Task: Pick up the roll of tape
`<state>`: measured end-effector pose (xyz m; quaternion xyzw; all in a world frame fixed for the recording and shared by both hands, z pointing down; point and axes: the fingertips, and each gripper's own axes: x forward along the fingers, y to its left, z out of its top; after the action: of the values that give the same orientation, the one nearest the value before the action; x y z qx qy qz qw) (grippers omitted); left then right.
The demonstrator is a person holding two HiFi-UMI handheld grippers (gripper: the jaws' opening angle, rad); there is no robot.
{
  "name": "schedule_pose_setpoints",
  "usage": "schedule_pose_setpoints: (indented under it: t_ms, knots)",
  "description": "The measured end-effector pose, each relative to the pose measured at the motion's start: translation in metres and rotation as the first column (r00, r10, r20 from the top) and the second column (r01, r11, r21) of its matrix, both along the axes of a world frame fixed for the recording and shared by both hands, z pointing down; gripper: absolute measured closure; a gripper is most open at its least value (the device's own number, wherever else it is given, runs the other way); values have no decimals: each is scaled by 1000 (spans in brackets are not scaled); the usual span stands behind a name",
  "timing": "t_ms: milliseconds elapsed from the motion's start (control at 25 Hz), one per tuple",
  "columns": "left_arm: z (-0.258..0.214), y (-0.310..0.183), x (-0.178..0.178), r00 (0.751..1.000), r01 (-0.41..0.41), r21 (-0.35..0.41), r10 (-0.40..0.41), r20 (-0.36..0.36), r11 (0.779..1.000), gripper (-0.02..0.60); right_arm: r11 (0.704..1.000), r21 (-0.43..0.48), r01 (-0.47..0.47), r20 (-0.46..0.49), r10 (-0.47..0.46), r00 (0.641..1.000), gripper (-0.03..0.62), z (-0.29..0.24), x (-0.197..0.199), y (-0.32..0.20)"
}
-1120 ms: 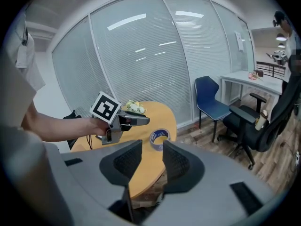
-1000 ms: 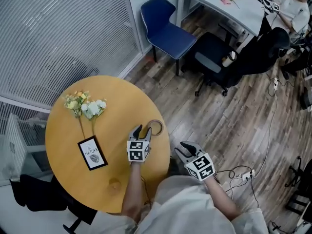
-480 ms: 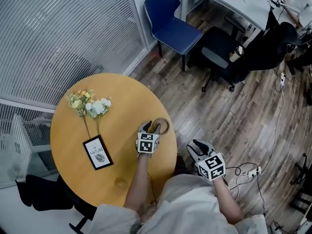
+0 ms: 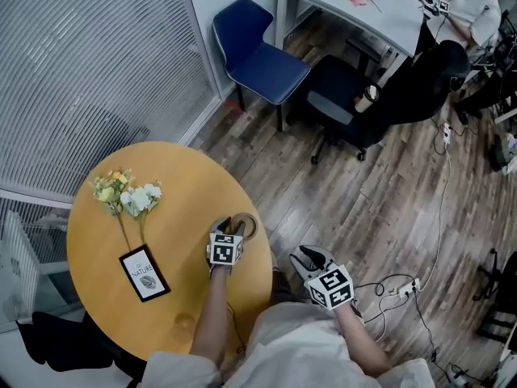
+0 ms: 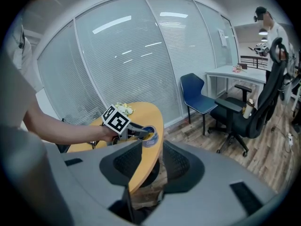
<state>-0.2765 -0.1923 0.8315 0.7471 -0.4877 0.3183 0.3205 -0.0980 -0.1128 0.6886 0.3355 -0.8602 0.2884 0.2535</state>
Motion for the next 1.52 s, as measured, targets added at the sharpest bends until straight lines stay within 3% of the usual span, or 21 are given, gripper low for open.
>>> schedule_pose_setpoints:
  t_ms: [480, 800, 1200, 1360, 1520]
  knots:
    - [0, 0, 15, 1000, -26, -16, 26, -9, 1000, 413, 998, 33, -58, -12, 58, 998, 465, -8, 22, -10]
    - [5, -1, 15, 997, -74, -19, 75, 26, 997, 413, 992, 49, -117, -21, 118, 993, 474, -8, 38, -15]
    - [5, 0, 12, 993, -92, -31, 94, 76, 995, 457, 986, 66, -151, -16, 153, 988, 487, -14, 47, -14]
    - [4, -2, 10, 989, -91, -23, 93, 113, 996, 512, 985, 69, -160, -12, 161, 987, 487, -14, 49, -11]
    - [7, -4, 9, 990, -80, -18, 81, 118, 997, 514, 982, 71, -176, -4, 177, 984, 487, -15, 53, -9]
